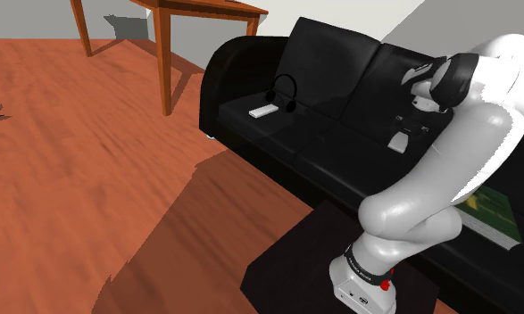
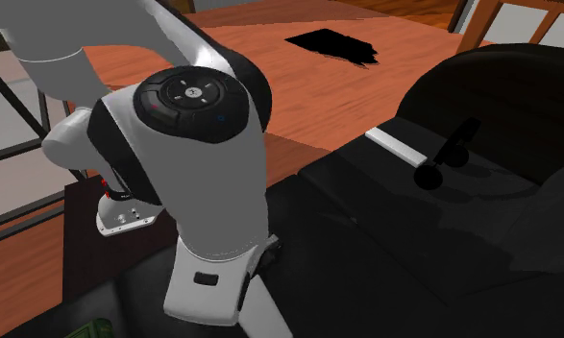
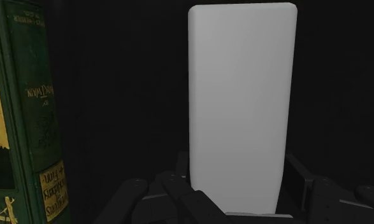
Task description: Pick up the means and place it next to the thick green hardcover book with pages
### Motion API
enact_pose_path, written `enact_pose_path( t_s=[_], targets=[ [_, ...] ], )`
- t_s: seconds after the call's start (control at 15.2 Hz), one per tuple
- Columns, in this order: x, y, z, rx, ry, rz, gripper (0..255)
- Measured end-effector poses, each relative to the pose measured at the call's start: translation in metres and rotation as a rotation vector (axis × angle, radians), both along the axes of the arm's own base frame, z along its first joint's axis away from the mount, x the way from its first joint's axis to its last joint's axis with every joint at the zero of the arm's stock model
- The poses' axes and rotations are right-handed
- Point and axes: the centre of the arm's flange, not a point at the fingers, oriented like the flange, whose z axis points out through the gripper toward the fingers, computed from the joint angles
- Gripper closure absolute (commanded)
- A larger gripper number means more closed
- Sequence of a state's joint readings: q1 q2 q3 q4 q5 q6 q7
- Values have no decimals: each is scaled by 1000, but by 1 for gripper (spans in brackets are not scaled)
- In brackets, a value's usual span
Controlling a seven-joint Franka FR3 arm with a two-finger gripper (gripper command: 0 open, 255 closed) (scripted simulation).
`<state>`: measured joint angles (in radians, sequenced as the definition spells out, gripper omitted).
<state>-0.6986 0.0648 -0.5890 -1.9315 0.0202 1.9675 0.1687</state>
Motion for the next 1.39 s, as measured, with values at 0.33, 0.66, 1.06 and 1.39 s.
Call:
enact_pose_path(
  t_s=[0.33,0.66,1.06,1.39],
  targets=[
    [-44,-32,-4,0,0,1,255],
    [-48,-36,-27,0,0,2,255],
    [-49,-35,-58,0,0,2,255],
    [-48,-36,-86,1,0,2,255]
  ],
)
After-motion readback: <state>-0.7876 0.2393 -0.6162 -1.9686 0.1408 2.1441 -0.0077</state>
